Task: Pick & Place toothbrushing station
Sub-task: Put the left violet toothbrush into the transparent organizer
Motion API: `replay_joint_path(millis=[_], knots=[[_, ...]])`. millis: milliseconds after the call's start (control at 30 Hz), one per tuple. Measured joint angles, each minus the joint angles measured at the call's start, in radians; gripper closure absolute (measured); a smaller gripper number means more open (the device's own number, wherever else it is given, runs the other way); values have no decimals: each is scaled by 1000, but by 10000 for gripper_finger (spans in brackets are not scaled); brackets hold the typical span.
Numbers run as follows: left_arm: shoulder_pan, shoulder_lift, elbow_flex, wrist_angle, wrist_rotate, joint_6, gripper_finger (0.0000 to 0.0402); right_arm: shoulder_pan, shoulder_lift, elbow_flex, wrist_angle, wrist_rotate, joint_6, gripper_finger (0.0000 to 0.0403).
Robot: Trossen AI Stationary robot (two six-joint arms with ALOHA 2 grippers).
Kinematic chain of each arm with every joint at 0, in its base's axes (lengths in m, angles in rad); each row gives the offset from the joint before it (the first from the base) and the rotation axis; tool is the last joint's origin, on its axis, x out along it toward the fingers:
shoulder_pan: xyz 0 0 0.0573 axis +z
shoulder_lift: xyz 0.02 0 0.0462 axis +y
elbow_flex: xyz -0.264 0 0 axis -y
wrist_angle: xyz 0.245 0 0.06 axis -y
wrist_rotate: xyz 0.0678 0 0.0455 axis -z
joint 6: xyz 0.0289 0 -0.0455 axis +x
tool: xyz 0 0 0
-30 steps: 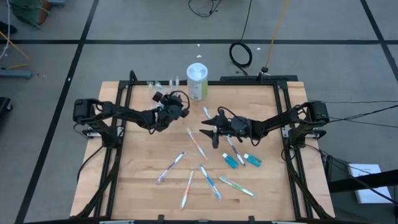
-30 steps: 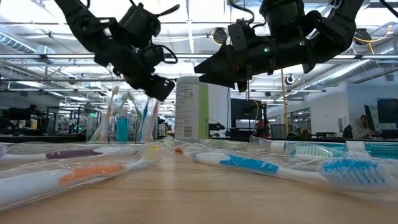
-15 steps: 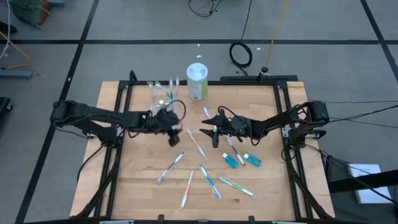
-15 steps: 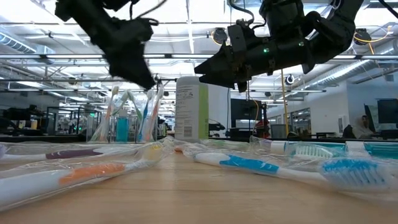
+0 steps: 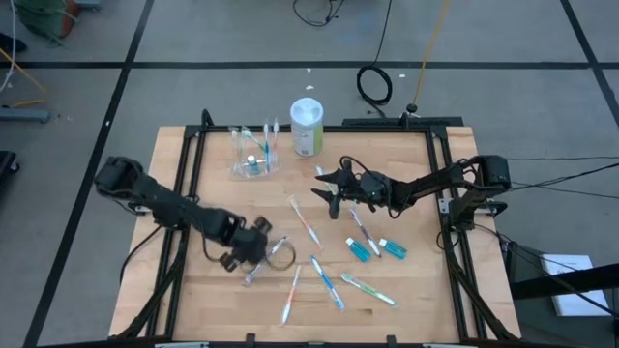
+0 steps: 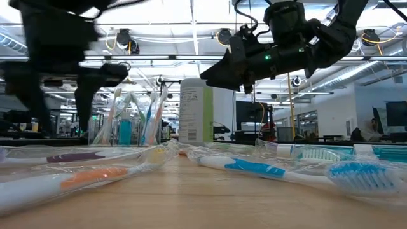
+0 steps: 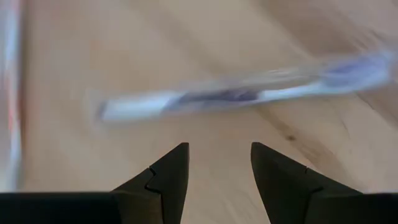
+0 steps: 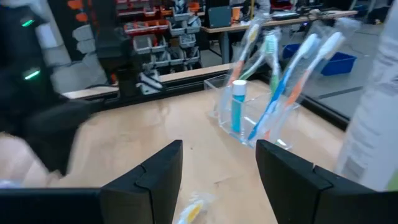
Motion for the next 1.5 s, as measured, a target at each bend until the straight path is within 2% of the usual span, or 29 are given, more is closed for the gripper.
replay_joint_path(millis=[133, 233, 367, 467, 600, 800, 867, 1000, 1067, 1133, 1300, 1433, 1500], knots=[[-73, 67, 0, 95, -4, 362, 222, -8, 0, 0, -1, -1, 0, 204], [-89, 117, 0, 178, -5, 499, 222, -8, 0, 0, -1, -2, 0, 204], [-88, 161, 2, 215, -11, 519, 224, -8, 0, 0, 0, -2, 1, 204], [-83, 181, 5, 204, 3, 568, 240, -8, 0, 0, 0, -2, 1, 204], [-71, 186, 5, 189, 17, 587, 287, -8, 0, 0, -1, -2, 1, 204], [-59, 178, 2, 188, 20, 537, 378, -8, 0, 0, -1, -2, 1, 204], [-60, 164, 0, 208, -3, 510, 392, -7, 0, 0, -1, -2, 1, 204], [-72, 103, -4, 257, -27, 438, 378, -7, 0, 0, -1, -2, 1, 204], [-73, 47, 28, 280, -41, 345, 374, -7, 0, 0, -1, -2, 1, 204], [-74, -21, 56, 258, -88, 181, 376, -7, 0, 0, -1, -2, 1, 204], [-60, -187, 122, 212, -269, -164, 398, -7, 0, 0, 0, -2, 1, 204], [-55, -315, 134, 223, -466, -367, 390, -7, 0, 0, 0, -2, 1, 204], [-51, -364, 134, 243, -561, -422, 391, -7, 0, 0, -1, -2, 1, 204]])
